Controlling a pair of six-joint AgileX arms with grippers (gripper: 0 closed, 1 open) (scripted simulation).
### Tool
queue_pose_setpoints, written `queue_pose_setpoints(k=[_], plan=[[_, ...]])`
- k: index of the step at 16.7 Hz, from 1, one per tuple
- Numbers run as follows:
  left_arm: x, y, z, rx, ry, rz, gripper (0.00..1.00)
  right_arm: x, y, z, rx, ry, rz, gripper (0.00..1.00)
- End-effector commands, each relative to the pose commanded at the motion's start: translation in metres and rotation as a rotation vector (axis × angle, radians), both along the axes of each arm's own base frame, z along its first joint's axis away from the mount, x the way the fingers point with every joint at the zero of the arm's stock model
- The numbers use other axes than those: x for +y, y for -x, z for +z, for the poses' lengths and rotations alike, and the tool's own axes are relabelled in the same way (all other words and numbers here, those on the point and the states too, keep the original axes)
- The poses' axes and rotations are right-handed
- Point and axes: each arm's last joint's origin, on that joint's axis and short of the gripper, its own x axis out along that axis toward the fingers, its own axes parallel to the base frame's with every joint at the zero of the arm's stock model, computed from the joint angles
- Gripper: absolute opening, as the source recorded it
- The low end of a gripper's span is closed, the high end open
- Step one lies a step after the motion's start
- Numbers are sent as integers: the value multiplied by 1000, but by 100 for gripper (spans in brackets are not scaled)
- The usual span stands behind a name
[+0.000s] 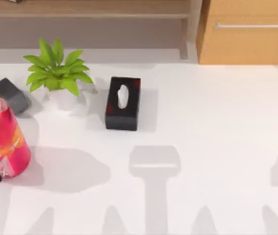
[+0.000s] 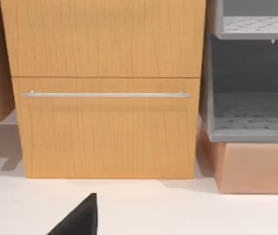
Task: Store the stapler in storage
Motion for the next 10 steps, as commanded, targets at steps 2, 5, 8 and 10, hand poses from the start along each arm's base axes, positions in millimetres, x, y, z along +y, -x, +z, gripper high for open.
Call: queue_pose_setpoints(k=[2, 5, 8, 10], plan=[[0, 0, 0, 0, 0, 0, 100, 0, 0, 0, 0, 0, 0, 100], [0, 0, 0, 0, 0, 0, 100, 0, -1, 13, -33, 50, -11, 100], [0, 0, 0, 0, 0, 0, 100, -1, -8, 39, -77, 167, -27, 100], [0, 0, 0, 0, 0, 0, 100, 0, -18, 59, -98, 276, -37, 100]])
